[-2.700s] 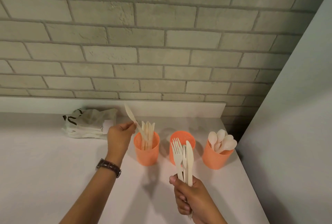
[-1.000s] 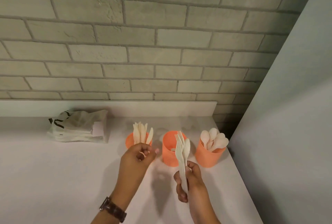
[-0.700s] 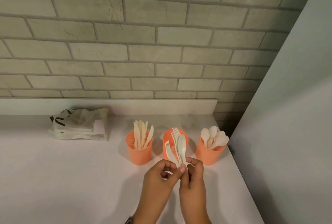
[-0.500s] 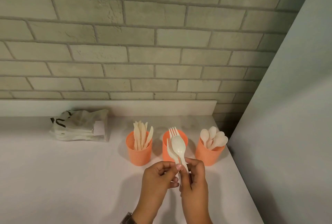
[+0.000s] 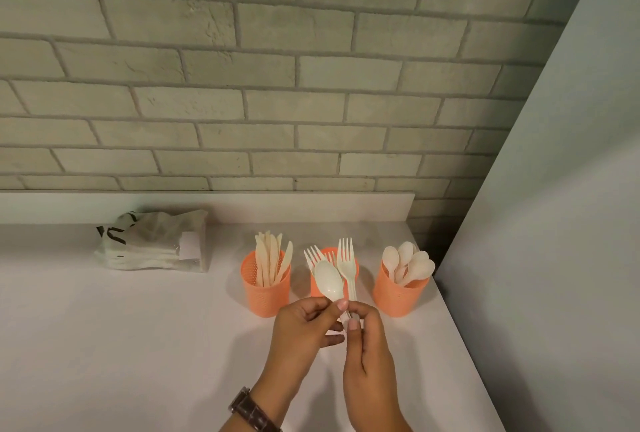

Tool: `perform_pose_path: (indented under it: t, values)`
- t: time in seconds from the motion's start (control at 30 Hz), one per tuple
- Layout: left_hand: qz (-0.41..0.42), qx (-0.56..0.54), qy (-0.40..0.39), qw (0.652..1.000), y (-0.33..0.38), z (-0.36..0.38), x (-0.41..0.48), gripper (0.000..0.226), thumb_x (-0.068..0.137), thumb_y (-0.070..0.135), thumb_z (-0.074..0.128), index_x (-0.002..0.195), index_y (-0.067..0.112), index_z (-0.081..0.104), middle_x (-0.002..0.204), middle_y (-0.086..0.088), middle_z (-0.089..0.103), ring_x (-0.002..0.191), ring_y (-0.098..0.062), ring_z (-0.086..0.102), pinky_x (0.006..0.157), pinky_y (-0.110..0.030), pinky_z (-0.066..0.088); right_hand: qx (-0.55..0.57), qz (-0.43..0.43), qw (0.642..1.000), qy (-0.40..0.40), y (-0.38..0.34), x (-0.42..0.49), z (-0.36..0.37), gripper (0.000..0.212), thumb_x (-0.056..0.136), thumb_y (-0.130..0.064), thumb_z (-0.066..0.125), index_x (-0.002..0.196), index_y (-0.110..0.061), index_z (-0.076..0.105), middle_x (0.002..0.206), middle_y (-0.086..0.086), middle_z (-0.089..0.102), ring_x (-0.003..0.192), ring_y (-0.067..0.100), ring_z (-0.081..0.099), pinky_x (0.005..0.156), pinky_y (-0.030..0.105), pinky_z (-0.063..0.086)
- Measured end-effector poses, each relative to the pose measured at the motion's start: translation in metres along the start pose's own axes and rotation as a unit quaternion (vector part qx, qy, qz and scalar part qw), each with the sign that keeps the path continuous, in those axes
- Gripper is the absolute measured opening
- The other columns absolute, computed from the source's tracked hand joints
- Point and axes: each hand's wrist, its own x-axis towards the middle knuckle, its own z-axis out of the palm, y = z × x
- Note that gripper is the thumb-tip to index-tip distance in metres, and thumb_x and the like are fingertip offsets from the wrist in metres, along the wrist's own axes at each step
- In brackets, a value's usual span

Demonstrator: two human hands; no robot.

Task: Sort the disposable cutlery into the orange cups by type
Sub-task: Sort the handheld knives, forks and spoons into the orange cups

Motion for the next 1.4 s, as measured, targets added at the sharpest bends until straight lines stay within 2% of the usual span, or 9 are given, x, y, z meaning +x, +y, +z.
perform_pose_path:
  t: [0.1,0.23,0.33,0.47,0.6,0.8,0.97,1.1,1.4]
  values:
    - [0.008,0.045,-0.018,0.999,-0.002,0.000,0.002,0.015,0.083,0.012,0.066,0.080,-0.001,0.072,0.074,-0.016,0.070,0.063,-0.011,0.066,0.060,-0.025,0.057,0.073,0.044,0.996,0.005,0.005,0.005,-0.001,0.020,0.098,-0.026,0.034,0.107,-0.042,0.042,0.102,-0.029,0.061,0.093,-0.003,0.060,0.077,0.025,0.049]
    - [0.019,0.094,-0.044,0.994,-0.004,-0.002,0.005,0.016,0.086,0.013,0.062,0.075,0.013,0.074,0.072,-0.002,0.074,0.069,-0.015,0.071,0.061,-0.027,0.058,0.107,0.062,0.992,-0.035,0.007,0.010,-0.008,0.033,0.097,-0.011,0.042,0.109,-0.038,0.058,0.081,-0.005,0.071,0.065,0.010,0.062,0.059,0.024,0.051]
    - [0.039,0.157,-0.065,0.985,-0.005,-0.007,0.009,0.020,0.088,0.015,0.061,0.072,0.019,0.073,0.070,0.003,0.072,0.067,-0.013,0.070,0.065,-0.028,0.058,0.142,0.080,0.984,-0.069,0.008,0.014,-0.019,0.030,0.092,-0.001,0.052,0.100,-0.022,0.071,0.085,-0.002,0.077,0.078,0.017,0.072,0.066,0.024,0.055]
    - [0.099,0.330,-0.099,0.933,-0.008,-0.007,0.014,0.037,0.089,0.022,0.059,0.052,0.026,0.056,0.048,0.010,0.043,0.050,-0.003,0.043,0.054,-0.014,0.032,0.141,0.103,0.979,-0.103,0.011,0.018,-0.030,0.023,0.084,0.003,0.062,0.081,-0.014,0.077,0.080,0.002,0.077,0.075,0.007,0.070,0.069,0.014,0.049]
    - [0.120,0.375,-0.115,0.912,-0.010,-0.007,0.016,0.038,0.086,0.022,0.062,0.049,0.025,0.055,0.045,0.014,0.049,0.049,-0.001,0.044,0.051,-0.012,0.031,0.113,0.120,0.979,-0.123,0.017,0.022,-0.038,0.016,0.083,0.001,0.064,0.076,-0.009,0.075,0.063,-0.006,0.072,0.054,0.000,0.059,0.059,0.010,0.043]
    - [0.071,0.255,-0.061,0.963,-0.012,-0.011,0.015,0.017,0.071,0.012,0.078,0.067,0.028,0.073,0.065,0.005,0.072,0.063,-0.013,0.068,0.068,-0.025,0.057,0.106,0.165,0.976,-0.093,0.028,0.030,-0.039,0.007,0.083,-0.007,0.067,0.082,-0.007,0.074,0.064,0.005,0.068,0.051,0.012,0.054,0.053,0.020,0.046]
    - [0.044,0.132,0.042,0.989,-0.001,-0.030,0.014,0.014,0.069,0.007,0.079,0.063,0.018,0.073,0.058,0.005,0.070,0.061,-0.011,0.067,0.071,-0.024,0.056,0.043,0.111,0.993,-0.004,0.013,0.071,-0.046,0.007,0.087,-0.008,0.062,0.089,-0.006,0.068,0.069,0.005,0.068,0.053,0.004,0.060,0.056,0.015,0.050]
    - [0.041,0.089,0.091,0.991,0.004,-0.052,0.013,0.003,0.070,0.010,0.078,0.073,0.012,0.076,0.071,-0.008,0.072,0.069,-0.016,0.066,0.080,-0.032,0.055,-0.048,0.025,0.997,0.053,-0.003,0.120,-0.033,0.021,0.085,-0.012,0.064,0.081,0.008,0.066,0.072,0.024,0.067,0.062,0.026,0.060,0.061,0.034,0.047]
    - [0.034,0.019,0.087,0.995,0.005,-0.071,0.005,0.005,0.074,0.006,0.073,0.077,0.008,0.077,0.081,-0.009,0.075,0.081,-0.021,0.071,0.079,-0.026,0.056,-0.235,0.034,0.969,-0.068,0.013,0.161,0.013,0.010,0.080,-0.012,0.063,0.074,-0.006,0.067,0.083,0.012,0.069,0.079,0.022,0.062,0.064,0.021,0.038]
